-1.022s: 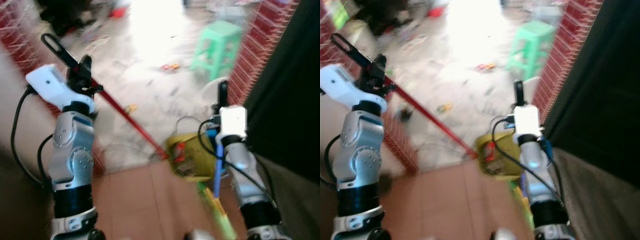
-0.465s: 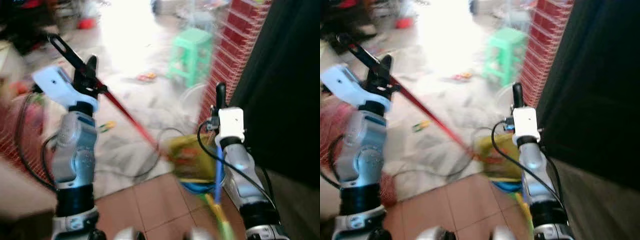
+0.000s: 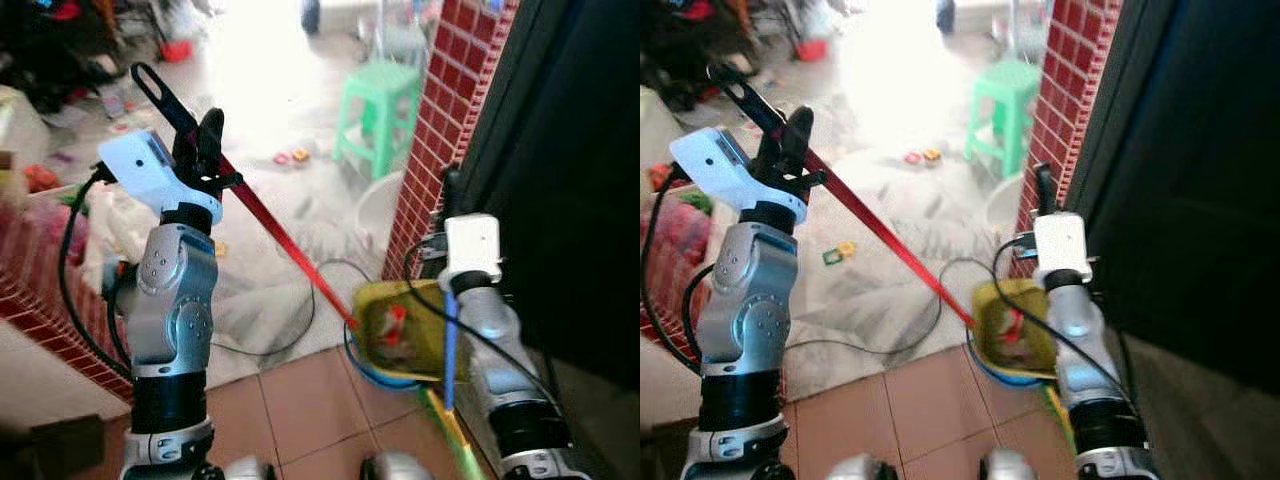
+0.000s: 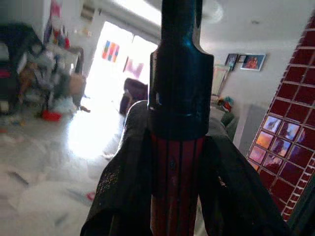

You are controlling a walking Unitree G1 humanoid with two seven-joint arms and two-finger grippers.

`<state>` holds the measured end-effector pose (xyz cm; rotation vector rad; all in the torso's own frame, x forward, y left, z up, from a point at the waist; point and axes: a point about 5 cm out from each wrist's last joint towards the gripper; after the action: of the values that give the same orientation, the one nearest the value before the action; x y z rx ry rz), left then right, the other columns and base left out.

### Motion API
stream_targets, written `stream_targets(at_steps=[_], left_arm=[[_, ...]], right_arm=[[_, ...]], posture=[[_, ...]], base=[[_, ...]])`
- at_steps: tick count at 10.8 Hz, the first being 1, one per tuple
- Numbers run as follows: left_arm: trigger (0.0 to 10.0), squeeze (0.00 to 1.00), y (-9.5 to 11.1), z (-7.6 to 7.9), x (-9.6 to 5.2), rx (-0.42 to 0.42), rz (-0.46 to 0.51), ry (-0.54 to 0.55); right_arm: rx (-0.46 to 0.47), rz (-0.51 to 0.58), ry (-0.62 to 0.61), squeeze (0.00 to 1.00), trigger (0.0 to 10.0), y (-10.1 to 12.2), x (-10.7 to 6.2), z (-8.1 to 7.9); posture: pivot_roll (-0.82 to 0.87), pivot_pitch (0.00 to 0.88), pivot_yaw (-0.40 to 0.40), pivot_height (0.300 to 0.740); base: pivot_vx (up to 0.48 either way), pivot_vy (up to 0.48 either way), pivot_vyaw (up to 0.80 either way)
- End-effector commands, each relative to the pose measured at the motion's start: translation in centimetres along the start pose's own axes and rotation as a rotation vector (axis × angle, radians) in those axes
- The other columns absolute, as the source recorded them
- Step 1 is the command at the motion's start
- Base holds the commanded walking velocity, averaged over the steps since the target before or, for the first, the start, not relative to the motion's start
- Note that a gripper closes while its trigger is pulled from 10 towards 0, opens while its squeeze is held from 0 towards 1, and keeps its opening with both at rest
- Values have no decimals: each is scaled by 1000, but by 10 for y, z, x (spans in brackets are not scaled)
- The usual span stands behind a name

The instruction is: Sweep floor

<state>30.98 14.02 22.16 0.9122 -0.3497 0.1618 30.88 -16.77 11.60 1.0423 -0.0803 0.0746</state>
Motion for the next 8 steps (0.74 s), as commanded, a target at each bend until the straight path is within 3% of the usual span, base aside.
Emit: stream_targets(at_steps=[1, 5, 8], left_arm=[[10000, 0, 11, 11, 1, 21, 68, -58], [10000, 0, 7, 19, 1, 155, 88, -114], [10000, 0, 5, 12, 2, 185, 121, -16]], right_arm=[[2, 54, -14, 0, 10000, 12, 4, 4], [-3, 54, -21, 0, 10000, 12, 5, 5], [-5, 54, -16, 0, 10000, 11, 4, 6]], posture=[[-131, 0, 59, 740], [-135, 0, 60, 740], [-139, 0, 56, 740]], base=[[0, 0, 0], [0, 0, 0], [0, 0, 0]])
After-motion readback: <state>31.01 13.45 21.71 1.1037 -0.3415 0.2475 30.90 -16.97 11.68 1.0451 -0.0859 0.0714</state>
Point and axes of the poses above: a point about 5 cm out from each wrist's last joint towards the gripper, its own x axis pointing out of the wrist towards the gripper, its own y axis along the axis of the wrist's last joint, z = x × y, and after that the axes turned 15 degrees about -x, right-handed
